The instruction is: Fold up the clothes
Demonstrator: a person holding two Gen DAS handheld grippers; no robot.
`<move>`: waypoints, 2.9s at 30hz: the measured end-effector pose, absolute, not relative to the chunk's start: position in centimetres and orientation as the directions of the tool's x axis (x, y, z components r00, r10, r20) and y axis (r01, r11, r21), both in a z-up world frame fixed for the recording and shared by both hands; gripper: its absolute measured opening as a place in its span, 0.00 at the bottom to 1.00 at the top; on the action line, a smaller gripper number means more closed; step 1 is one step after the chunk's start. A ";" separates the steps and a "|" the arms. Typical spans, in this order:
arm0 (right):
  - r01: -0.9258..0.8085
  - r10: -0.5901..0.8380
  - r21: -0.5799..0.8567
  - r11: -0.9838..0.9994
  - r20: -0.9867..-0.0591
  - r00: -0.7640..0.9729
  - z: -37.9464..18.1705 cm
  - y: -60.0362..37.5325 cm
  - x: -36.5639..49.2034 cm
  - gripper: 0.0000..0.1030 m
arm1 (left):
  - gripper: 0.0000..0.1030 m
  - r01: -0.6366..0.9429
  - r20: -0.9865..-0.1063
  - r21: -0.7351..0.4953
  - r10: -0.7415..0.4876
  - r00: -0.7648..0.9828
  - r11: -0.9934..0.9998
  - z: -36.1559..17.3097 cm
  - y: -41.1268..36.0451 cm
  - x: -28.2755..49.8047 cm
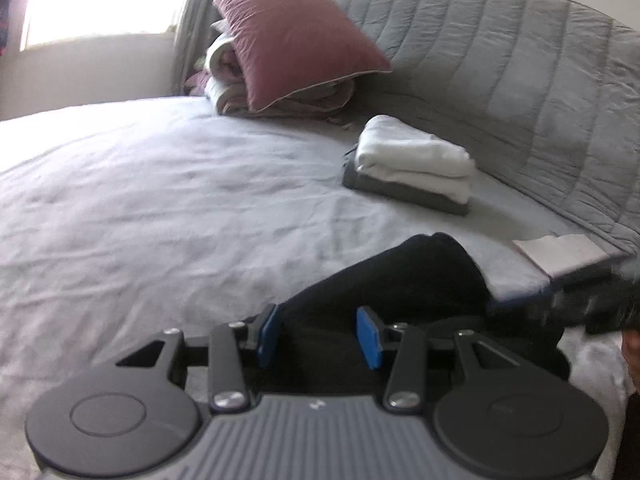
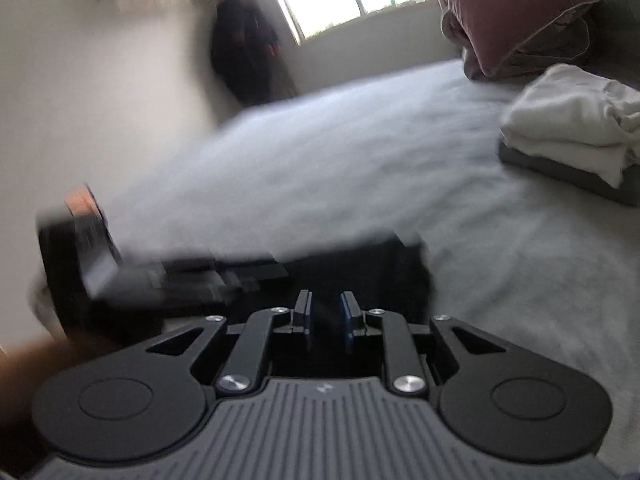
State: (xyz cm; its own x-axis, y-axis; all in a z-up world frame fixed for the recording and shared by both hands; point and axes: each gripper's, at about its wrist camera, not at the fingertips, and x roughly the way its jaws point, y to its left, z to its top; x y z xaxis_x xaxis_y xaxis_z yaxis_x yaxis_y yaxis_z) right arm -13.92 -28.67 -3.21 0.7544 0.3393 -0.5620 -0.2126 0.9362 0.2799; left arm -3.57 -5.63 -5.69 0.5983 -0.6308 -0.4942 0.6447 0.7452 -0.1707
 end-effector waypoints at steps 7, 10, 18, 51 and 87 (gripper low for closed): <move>-0.239 0.376 0.316 0.918 -0.501 0.779 -2.4 -30.2 -17.3 0.45 | 0.47 0.634 -0.463 -0.204 -0.644 0.609 0.746 -3.9 -4.5 -4.7; -0.328 0.395 0.220 0.919 -0.480 0.784 -1.4 -28.9 -18.9 0.45 | 0.49 0.653 -0.454 -0.206 -0.662 0.596 0.729 -3.4 -4.3 -5.5; -0.421 0.297 -0.120 0.899 -0.540 0.787 -2.5 -25.9 -20.0 0.47 | 0.57 0.751 -0.464 -0.145 -0.715 0.524 0.644 -2.9 -3.6 -9.7; -0.561 0.232 -0.468 0.683 -0.589 0.774 -2.9 -23.9 -22.2 0.02 | 0.16 0.851 -0.518 0.256 -0.678 0.522 0.459 -6.6 -2.5 -17.3; -0.183 0.122 -0.071 0.980 -0.514 0.849 -3.5 -23.9 -9.2 0.42 | 0.70 0.831 -0.487 -0.011 -0.729 0.481 0.556 -5.1 -6.8 -8.7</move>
State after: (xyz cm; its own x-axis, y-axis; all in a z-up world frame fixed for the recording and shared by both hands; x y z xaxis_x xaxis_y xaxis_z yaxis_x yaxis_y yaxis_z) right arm -9.17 -23.89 -3.52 0.8491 0.1217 -0.5140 -0.1834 0.9805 -0.0709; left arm -8.66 -6.82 -5.14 0.4812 -0.7285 -0.4875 0.8309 0.5563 -0.0111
